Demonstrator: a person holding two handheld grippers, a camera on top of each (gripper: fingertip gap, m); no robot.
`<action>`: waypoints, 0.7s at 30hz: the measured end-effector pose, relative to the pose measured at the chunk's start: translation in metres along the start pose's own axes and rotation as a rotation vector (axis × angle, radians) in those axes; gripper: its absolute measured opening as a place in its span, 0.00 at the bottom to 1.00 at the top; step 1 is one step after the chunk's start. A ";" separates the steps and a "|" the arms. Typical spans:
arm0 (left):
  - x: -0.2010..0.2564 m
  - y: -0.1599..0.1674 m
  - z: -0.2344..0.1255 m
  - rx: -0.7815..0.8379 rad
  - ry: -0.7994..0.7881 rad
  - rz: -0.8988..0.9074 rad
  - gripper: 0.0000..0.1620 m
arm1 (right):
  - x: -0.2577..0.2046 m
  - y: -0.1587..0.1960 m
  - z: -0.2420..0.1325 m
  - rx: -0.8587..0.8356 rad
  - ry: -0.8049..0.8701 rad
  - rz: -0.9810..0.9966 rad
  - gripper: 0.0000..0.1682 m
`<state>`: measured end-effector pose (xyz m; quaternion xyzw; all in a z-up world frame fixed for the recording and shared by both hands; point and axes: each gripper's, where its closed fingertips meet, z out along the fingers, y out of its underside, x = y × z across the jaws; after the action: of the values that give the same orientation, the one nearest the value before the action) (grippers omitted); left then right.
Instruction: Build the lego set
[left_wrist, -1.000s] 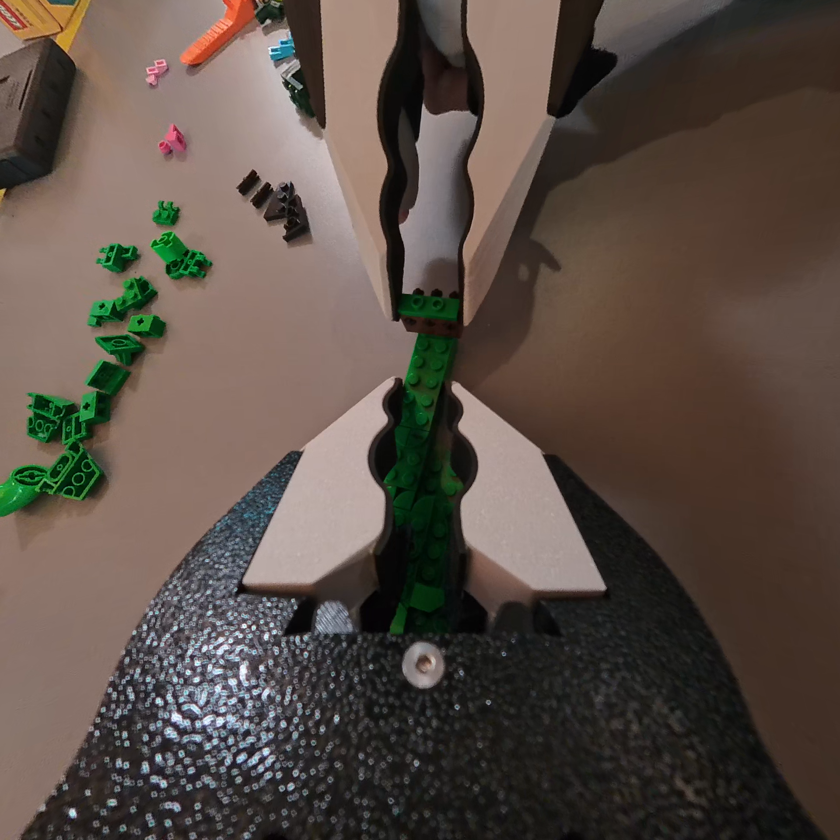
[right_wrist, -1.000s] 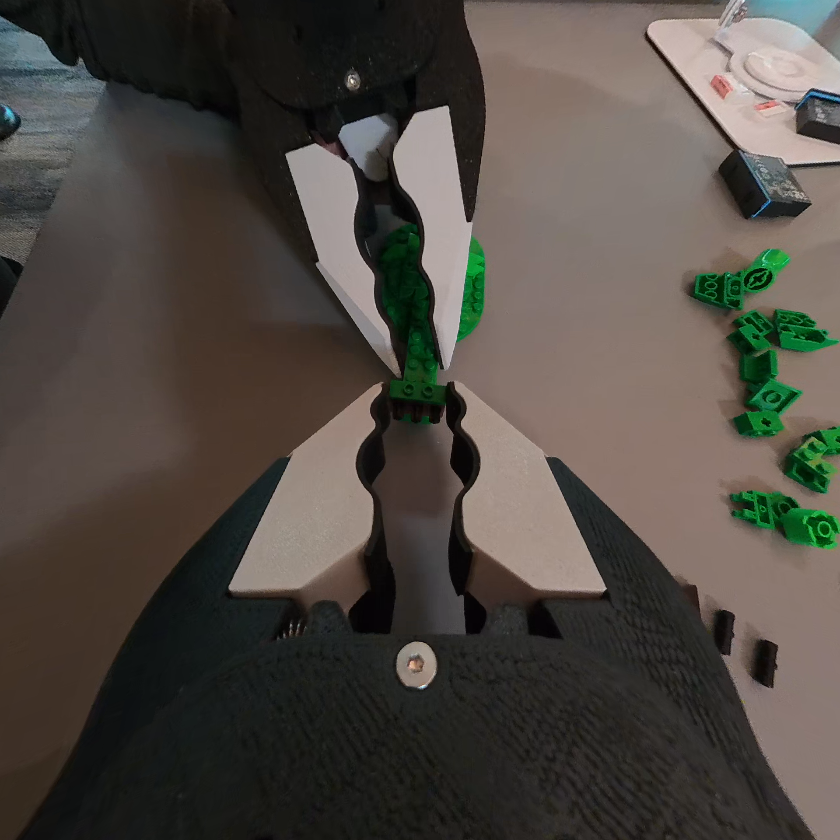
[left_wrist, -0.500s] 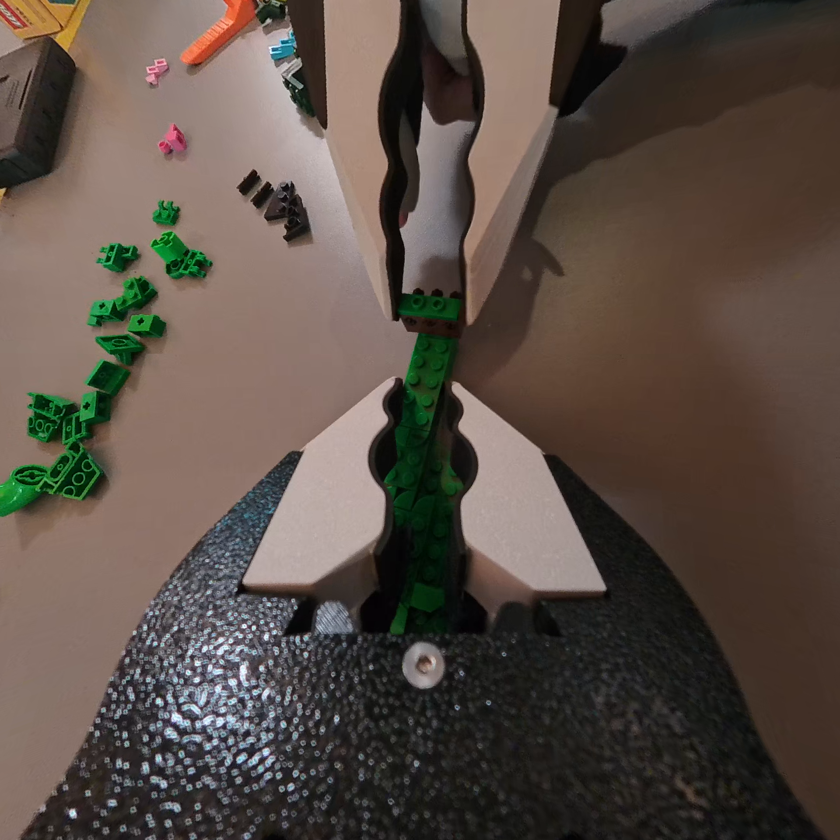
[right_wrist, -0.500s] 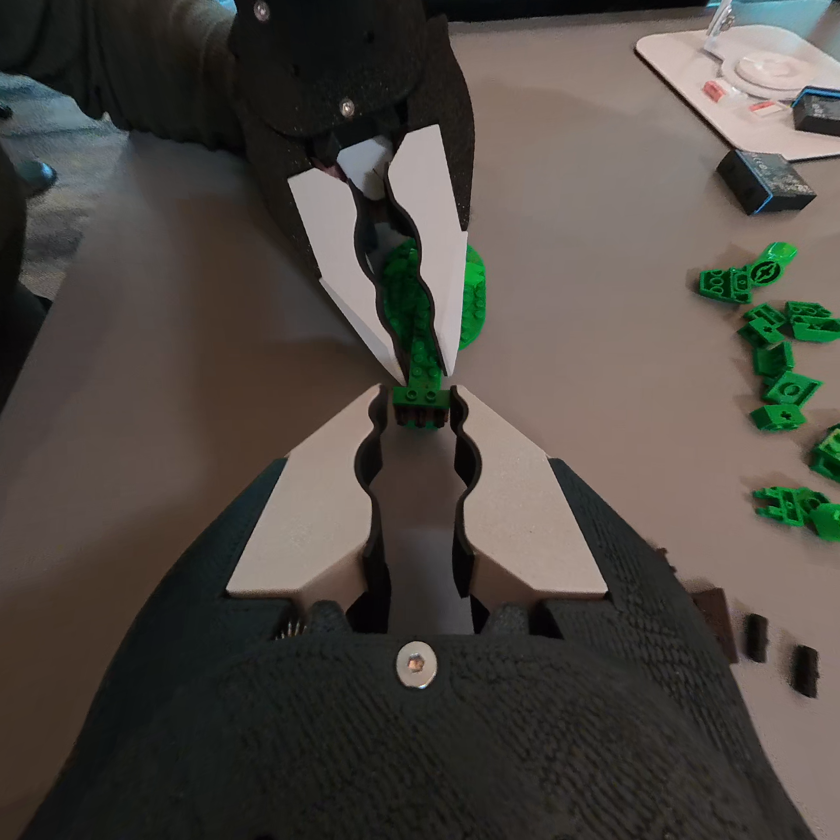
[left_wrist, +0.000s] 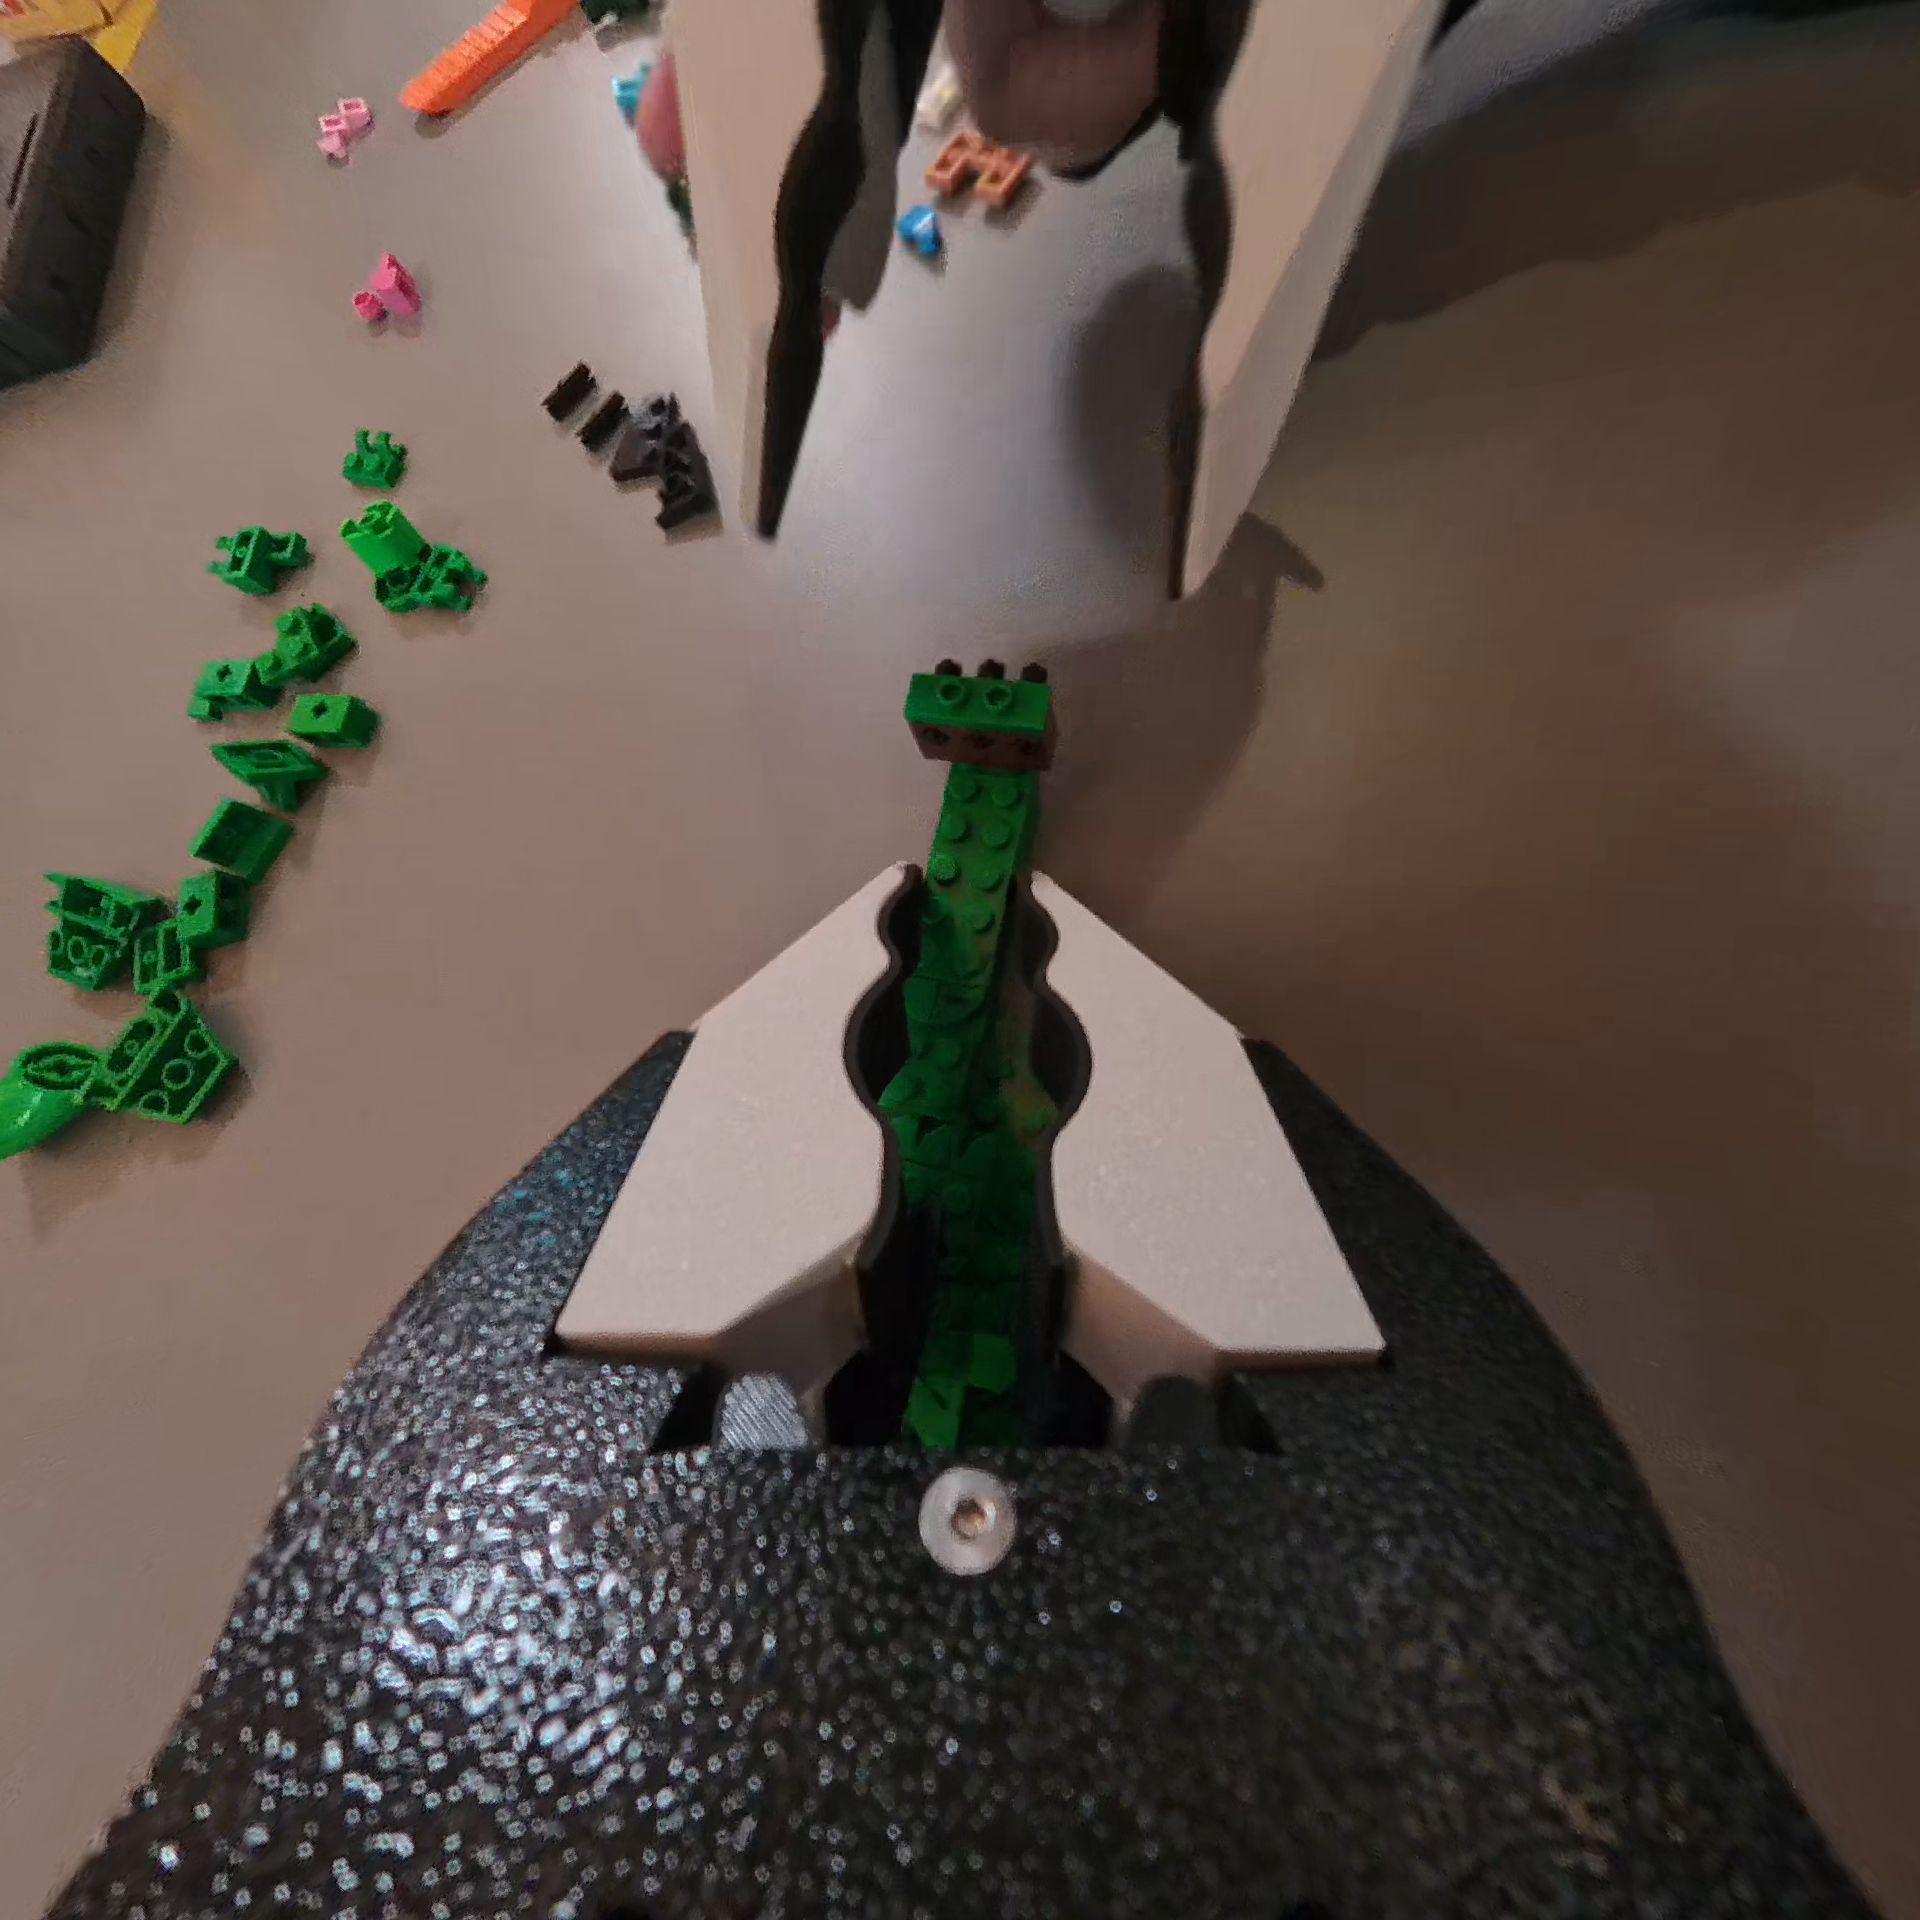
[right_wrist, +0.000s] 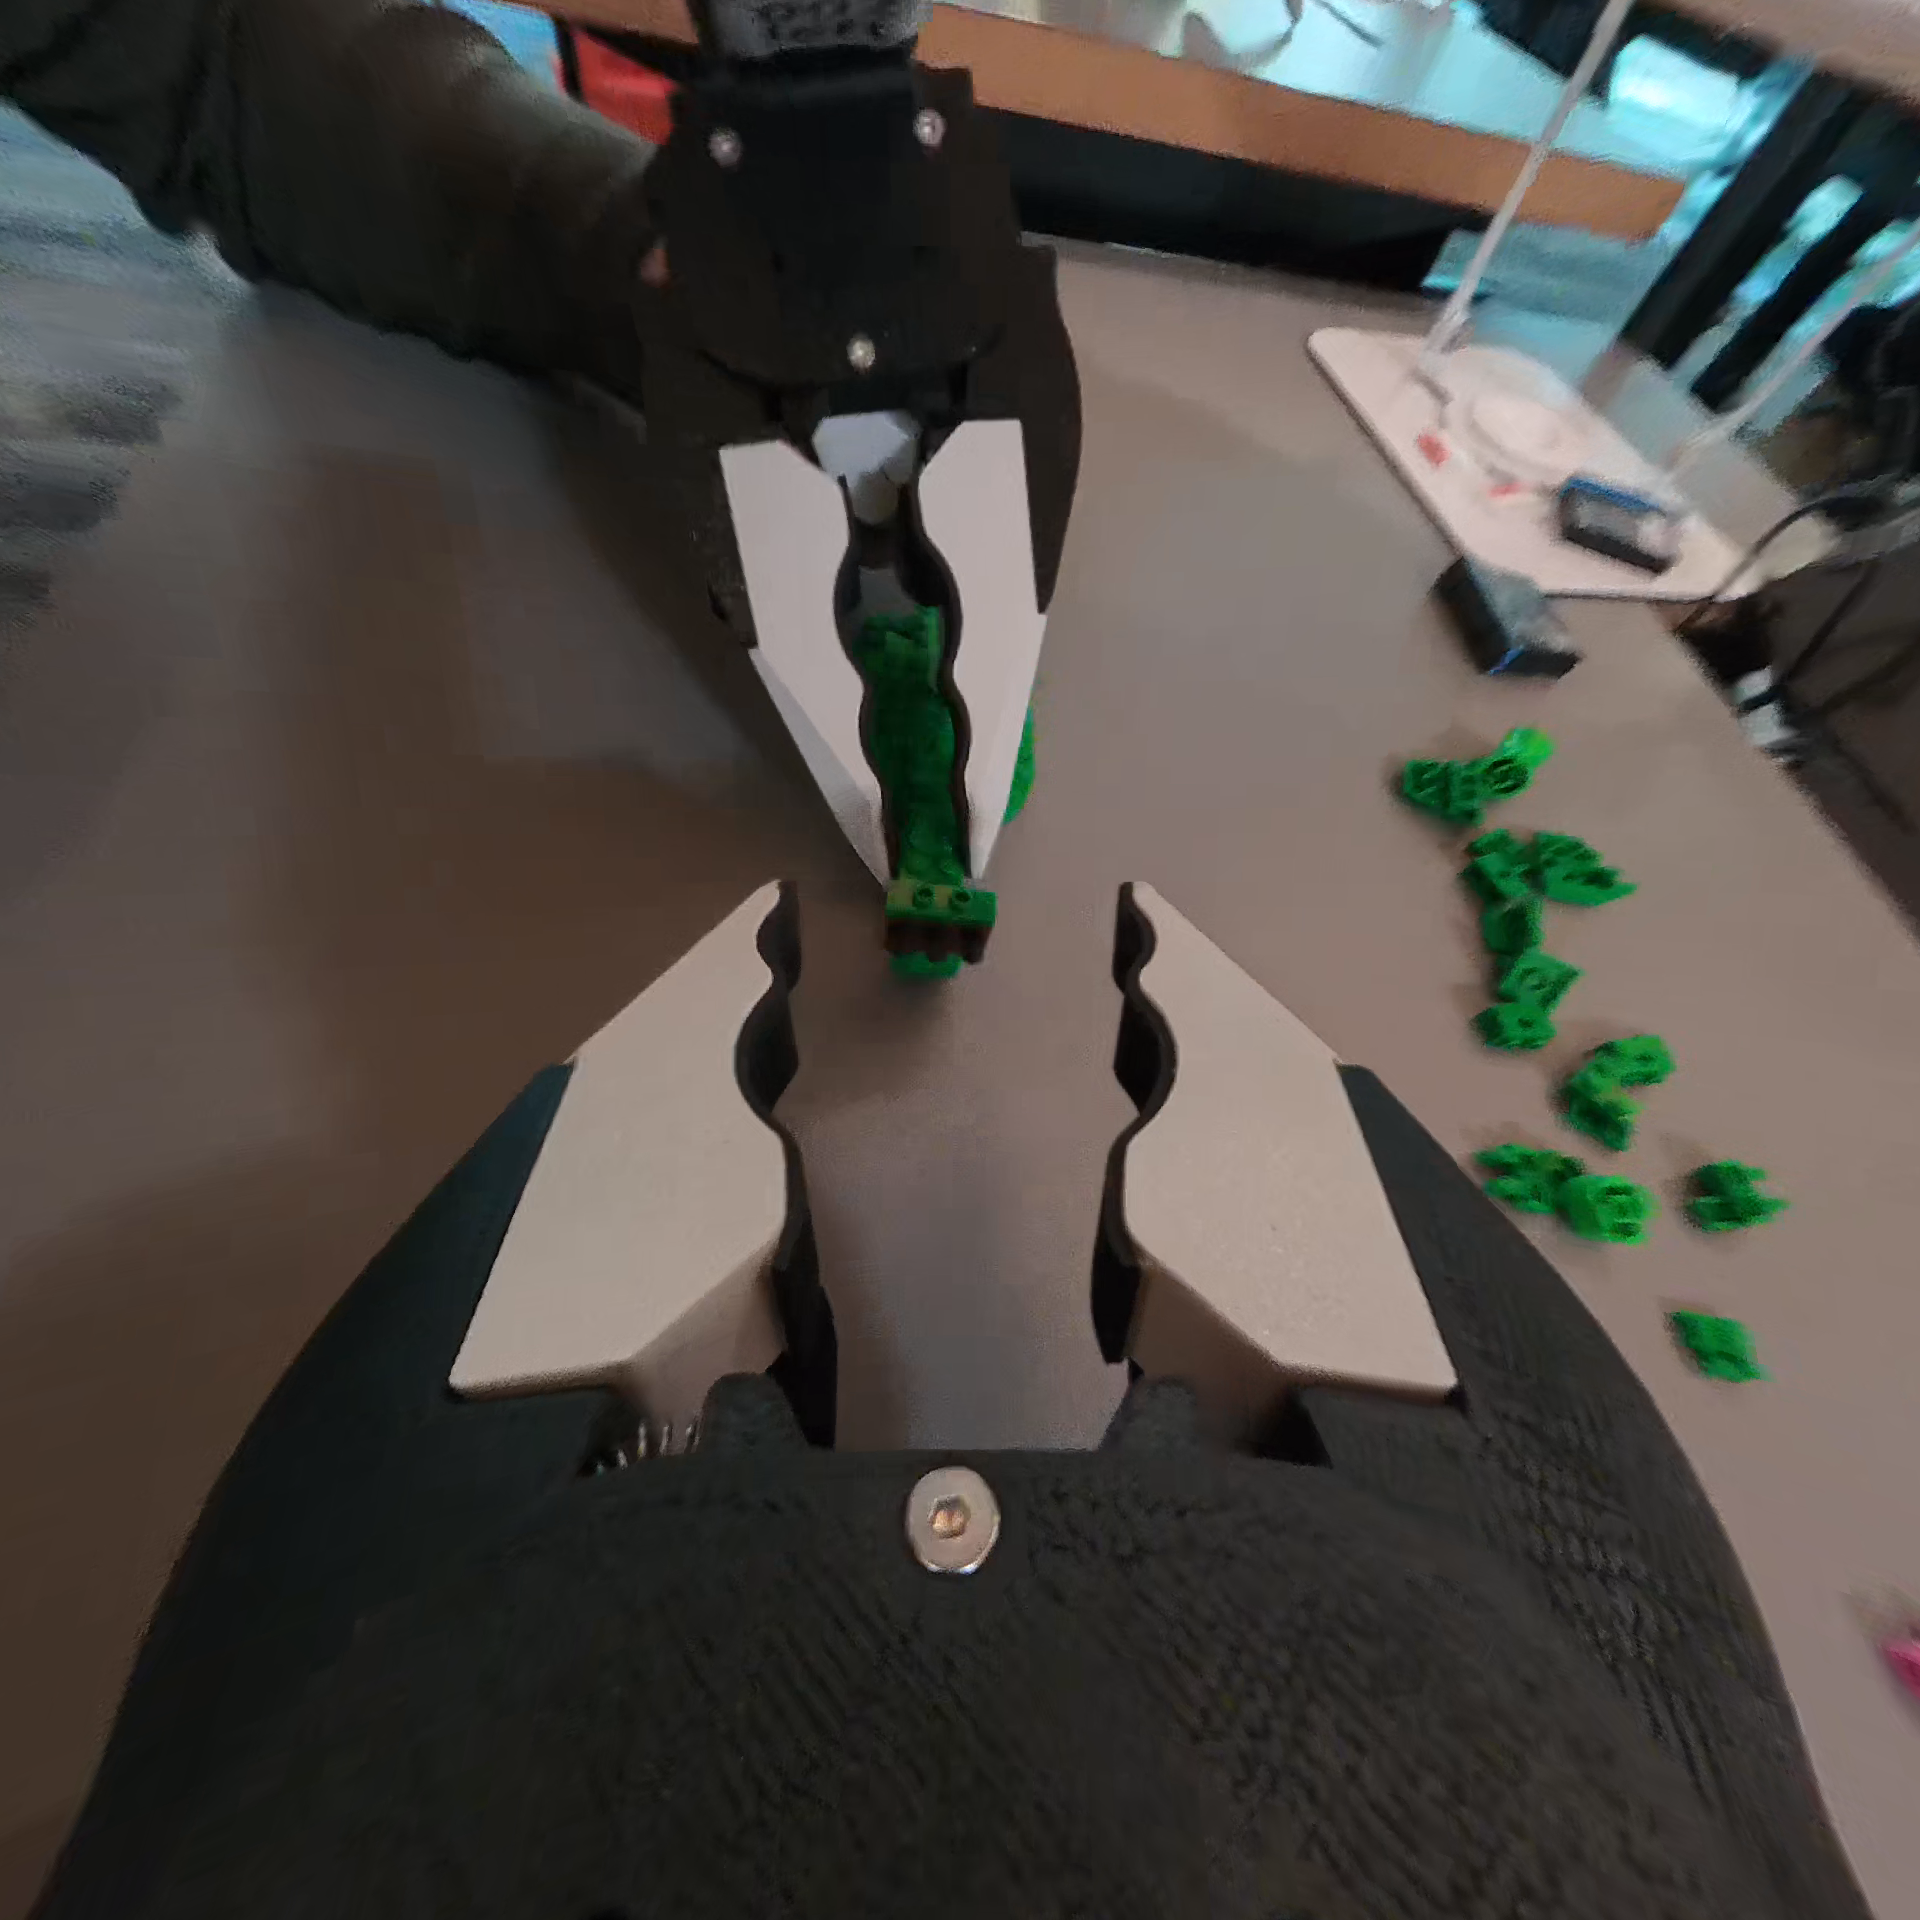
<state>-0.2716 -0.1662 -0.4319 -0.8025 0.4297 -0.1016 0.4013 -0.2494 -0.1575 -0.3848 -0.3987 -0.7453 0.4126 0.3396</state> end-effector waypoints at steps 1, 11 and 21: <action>-0.004 0.000 -0.004 0.006 0.006 -0.021 0.09 | 0.003 -0.003 -0.001 -0.018 0.045 -0.064 0.38; -0.010 -0.011 -0.060 0.149 0.289 -0.245 0.09 | -0.003 -0.032 0.046 -0.214 0.155 -0.657 0.45; 0.007 -0.009 -0.071 0.140 0.400 -0.207 0.09 | -0.014 -0.049 0.056 -0.201 0.147 -0.876 0.22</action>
<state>-0.2982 -0.2079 -0.3804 -0.7764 0.4082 -0.3288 0.3501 -0.3049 -0.2058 -0.3679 -0.1052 -0.8539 0.1263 0.4937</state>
